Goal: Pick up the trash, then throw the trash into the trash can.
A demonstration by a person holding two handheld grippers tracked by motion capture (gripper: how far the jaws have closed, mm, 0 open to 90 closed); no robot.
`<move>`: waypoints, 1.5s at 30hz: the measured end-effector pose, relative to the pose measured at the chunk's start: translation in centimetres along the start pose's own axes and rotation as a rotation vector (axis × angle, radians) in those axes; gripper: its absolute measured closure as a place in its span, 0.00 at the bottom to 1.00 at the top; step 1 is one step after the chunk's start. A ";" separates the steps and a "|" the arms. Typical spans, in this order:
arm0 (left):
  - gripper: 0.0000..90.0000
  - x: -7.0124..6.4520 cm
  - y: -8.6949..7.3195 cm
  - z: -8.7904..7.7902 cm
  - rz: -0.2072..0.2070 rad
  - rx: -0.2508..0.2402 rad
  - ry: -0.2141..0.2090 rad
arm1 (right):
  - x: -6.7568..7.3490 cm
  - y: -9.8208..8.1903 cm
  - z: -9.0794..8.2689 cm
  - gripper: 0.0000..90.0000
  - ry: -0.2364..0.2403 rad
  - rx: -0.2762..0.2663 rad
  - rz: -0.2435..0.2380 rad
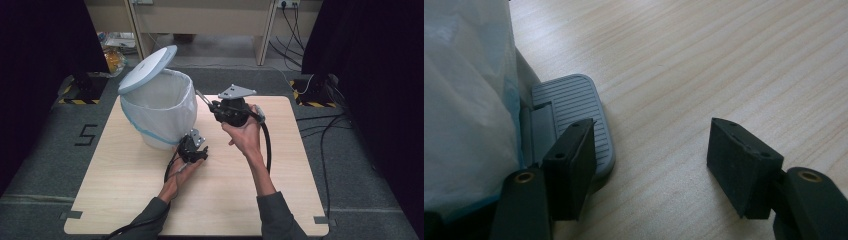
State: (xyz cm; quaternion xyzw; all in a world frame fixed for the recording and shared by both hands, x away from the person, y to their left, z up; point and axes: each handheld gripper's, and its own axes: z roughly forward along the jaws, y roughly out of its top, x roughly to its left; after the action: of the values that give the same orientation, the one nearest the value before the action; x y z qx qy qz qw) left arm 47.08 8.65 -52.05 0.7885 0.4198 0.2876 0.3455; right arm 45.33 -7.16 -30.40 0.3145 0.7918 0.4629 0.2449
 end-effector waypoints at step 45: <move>0.42 0.1 0.0 0.0 0.013 -0.002 0.006 | 2.7 7.0 7.9 0.88 0.084 0.006 0.013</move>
State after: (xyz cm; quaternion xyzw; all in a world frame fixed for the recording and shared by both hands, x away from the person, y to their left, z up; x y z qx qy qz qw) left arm 47.14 8.73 -52.06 0.7901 0.4154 0.2926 0.3431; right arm 50.75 2.04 -28.02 0.3004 0.8006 0.4751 0.2075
